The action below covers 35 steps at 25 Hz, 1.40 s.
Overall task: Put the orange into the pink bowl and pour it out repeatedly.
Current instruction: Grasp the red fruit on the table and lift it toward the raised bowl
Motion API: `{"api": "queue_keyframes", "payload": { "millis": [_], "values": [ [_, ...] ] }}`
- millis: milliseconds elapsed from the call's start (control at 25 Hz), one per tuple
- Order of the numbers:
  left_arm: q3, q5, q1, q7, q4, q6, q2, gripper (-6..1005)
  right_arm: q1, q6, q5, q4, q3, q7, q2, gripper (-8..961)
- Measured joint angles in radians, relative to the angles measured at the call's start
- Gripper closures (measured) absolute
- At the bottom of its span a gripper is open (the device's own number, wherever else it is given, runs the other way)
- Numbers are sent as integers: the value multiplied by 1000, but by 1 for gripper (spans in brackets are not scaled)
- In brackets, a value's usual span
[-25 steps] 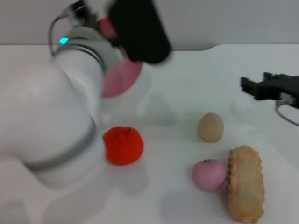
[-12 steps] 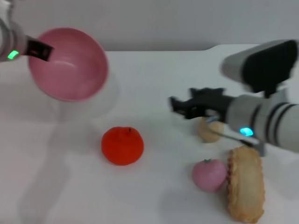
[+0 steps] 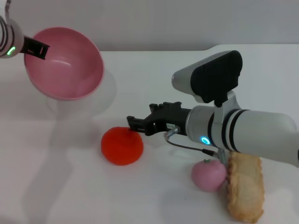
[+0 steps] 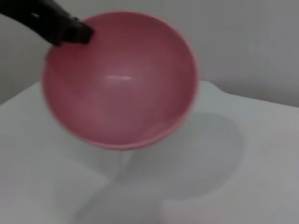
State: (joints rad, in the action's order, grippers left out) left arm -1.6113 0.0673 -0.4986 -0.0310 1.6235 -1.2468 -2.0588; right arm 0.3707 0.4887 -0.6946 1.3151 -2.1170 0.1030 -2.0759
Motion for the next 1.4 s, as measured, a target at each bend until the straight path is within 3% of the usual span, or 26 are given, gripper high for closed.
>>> {"api": "queue_keyframes", "payload": {
  "millis": [120,320,600,960,1280,1400],
  "values": [
    [0,0,0,0,0,0,0,958,0,-1,0,16,-16,2,-1,302],
    [-14,-5,-45,-6,-65,7,-2,958,36,-24,-49,-10,-65,2,-3,211],
    [-24,-2,-47,-12,-60,7,-3,958,136,-40,-174,-146,-113,3,-6,243],
    [-41,-1,-48,-11,-58,2,-4,958,203,-50,-239,-248,-132,3,-9,285],
    [-54,0,-51,-5,-55,0,-5,957,191,-35,-259,-242,-135,19,-4,322],
    [-55,-5,-52,-5,-54,2,-5,957,188,-36,-255,-242,-137,34,-3,447]
  ]
}}
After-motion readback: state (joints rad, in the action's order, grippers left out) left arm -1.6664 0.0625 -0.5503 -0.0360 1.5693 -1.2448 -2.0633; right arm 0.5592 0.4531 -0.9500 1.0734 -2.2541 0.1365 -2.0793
